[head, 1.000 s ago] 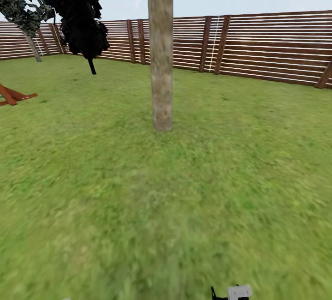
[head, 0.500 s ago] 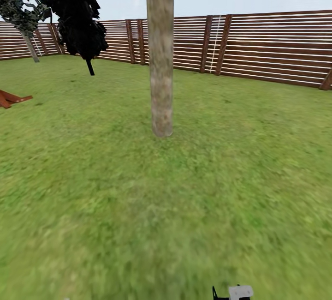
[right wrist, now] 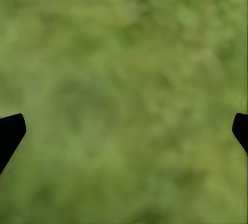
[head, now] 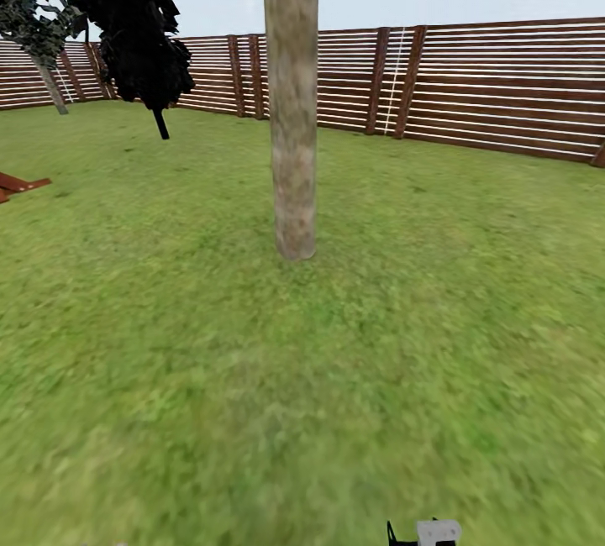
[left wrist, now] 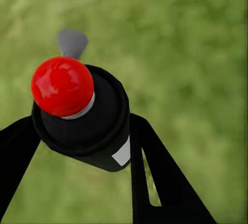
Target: In the garden, pick up the pesticide atomizer on the floor and spray pesticide onto both trees until each tree trunk is fully covered.
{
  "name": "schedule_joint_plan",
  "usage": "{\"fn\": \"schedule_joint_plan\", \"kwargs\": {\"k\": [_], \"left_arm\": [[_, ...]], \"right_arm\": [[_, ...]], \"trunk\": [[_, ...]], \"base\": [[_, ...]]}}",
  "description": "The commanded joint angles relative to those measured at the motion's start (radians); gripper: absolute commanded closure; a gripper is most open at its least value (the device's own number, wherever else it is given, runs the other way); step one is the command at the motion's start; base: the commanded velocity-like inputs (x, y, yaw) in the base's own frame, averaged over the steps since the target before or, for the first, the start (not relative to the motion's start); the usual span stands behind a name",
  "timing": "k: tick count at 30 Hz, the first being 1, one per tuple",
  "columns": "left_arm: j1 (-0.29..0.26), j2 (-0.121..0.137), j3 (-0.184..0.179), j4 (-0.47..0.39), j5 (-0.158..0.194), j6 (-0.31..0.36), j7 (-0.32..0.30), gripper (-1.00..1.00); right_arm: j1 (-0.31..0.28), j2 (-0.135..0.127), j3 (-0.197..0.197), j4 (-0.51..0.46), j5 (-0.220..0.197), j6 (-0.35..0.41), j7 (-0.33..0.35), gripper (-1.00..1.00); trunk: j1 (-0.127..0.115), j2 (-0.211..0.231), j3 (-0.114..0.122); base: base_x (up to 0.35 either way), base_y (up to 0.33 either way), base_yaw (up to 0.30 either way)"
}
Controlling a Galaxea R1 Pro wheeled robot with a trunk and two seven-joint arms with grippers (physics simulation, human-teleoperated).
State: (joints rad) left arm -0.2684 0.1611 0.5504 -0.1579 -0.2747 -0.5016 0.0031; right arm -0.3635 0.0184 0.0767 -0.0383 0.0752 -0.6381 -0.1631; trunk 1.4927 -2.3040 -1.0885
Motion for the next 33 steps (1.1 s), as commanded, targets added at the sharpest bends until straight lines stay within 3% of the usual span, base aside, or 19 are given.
{"fn": "schedule_joint_plan", "kwargs": {"k": [1,33], "left_arm": [[0.000,0.000,0.000,0.000,0.000,0.000,0.000,1.00],[0.000,0.009,0.005,-0.001,0.005,0.001,0.004,1.00]], "right_arm": [[0.000,0.000,0.000,0.000,0.000,0.000,0.000,-1.00],[0.000,0.000,-0.002,-0.002,-0.002,-0.002,-0.003,-1.00]], "trunk": [[0.000,0.000,0.000],[0.000,0.000,0.000]], "base": [[0.338,0.000,0.000],[0.338,0.000,-0.023]]}}
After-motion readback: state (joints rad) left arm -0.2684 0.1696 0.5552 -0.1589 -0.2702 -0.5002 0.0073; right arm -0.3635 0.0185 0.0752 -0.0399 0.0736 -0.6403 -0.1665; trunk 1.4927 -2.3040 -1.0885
